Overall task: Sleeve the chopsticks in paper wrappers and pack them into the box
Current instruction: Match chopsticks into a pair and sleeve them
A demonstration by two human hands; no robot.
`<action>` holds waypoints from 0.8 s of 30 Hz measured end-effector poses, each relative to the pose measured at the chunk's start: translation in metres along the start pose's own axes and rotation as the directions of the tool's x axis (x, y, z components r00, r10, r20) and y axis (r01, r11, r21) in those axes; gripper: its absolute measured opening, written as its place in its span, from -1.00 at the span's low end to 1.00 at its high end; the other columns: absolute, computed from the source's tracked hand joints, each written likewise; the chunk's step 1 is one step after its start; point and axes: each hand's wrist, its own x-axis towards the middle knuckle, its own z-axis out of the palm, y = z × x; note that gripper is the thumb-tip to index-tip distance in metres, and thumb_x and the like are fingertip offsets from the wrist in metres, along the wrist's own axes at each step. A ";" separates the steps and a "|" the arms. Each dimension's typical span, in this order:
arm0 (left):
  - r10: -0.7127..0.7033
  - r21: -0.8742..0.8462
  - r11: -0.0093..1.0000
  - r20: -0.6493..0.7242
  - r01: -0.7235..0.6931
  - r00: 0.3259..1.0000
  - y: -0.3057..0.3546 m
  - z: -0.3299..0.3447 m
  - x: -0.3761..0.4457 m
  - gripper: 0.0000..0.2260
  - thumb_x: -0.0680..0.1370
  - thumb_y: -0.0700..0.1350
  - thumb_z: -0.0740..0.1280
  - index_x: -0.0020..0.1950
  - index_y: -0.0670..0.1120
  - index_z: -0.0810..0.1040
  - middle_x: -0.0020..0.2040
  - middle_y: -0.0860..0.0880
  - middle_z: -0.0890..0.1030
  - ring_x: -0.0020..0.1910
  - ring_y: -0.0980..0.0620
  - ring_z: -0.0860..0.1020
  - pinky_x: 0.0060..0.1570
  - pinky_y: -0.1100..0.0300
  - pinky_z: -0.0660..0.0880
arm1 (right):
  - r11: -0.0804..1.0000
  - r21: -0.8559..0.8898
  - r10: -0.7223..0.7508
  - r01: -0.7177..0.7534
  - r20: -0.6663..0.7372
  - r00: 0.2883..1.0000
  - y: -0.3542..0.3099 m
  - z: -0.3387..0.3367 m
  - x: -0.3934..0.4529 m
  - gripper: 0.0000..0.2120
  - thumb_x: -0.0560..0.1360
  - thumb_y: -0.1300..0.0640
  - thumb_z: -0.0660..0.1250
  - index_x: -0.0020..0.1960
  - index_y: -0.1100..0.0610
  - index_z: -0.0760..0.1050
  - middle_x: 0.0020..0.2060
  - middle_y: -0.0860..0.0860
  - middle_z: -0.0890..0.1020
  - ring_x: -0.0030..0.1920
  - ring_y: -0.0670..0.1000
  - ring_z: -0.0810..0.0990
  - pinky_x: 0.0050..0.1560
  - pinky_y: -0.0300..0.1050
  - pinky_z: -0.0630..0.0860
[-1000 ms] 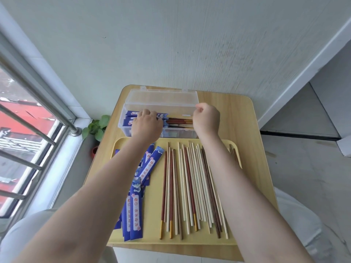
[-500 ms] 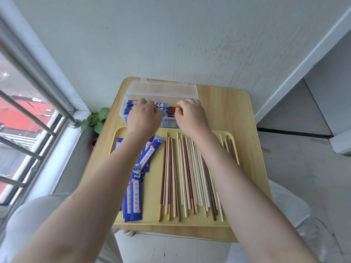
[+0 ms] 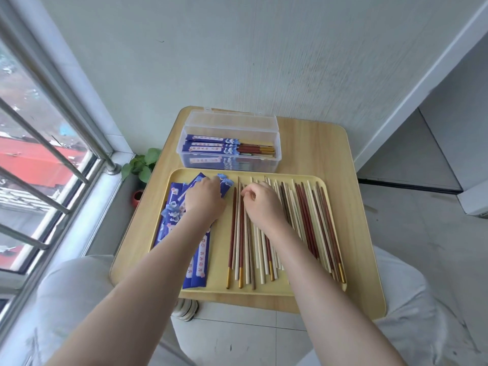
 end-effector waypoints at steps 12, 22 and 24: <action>-0.161 -0.998 0.044 0.036 0.044 0.986 0.002 -0.042 -0.004 -0.64 0.55 -0.18 0.43 0.34 -0.09 0.51 0.11 -0.09 0.64 0.04 -0.03 0.65 -0.03 0.13 0.62 | 0.793 0.588 0.139 -0.159 0.079 0.987 -0.011 -0.008 -0.016 -0.89 0.64 0.15 0.25 0.09 0.02 0.53 -0.02 -0.01 0.66 0.03 0.01 0.65 0.11 -0.05 0.57; -0.009 -0.958 -0.207 0.204 0.198 0.979 0.005 -0.006 -0.049 -0.70 0.60 -0.31 0.32 0.33 -0.17 0.49 0.00 -0.15 0.68 -0.05 -0.07 0.66 -0.08 0.14 0.62 | 0.909 0.397 0.049 -0.126 0.200 0.979 -0.017 -0.017 -0.042 -0.88 0.64 0.15 0.25 0.10 0.12 0.56 -0.24 0.11 0.68 -0.40 -0.01 0.62 -0.35 -0.14 0.57; -0.045 -0.976 -0.109 0.195 0.190 0.980 0.008 -0.004 -0.057 -0.74 0.59 -0.30 0.34 0.29 -0.19 0.51 0.02 -0.18 0.68 -0.03 -0.10 0.67 -0.06 0.14 0.63 | 0.939 0.329 0.047 -0.103 0.173 0.984 -0.013 -0.018 -0.048 -0.85 0.66 0.15 0.20 0.03 0.05 0.54 -0.26 0.09 0.67 -0.43 -0.05 0.58 -0.38 -0.15 0.53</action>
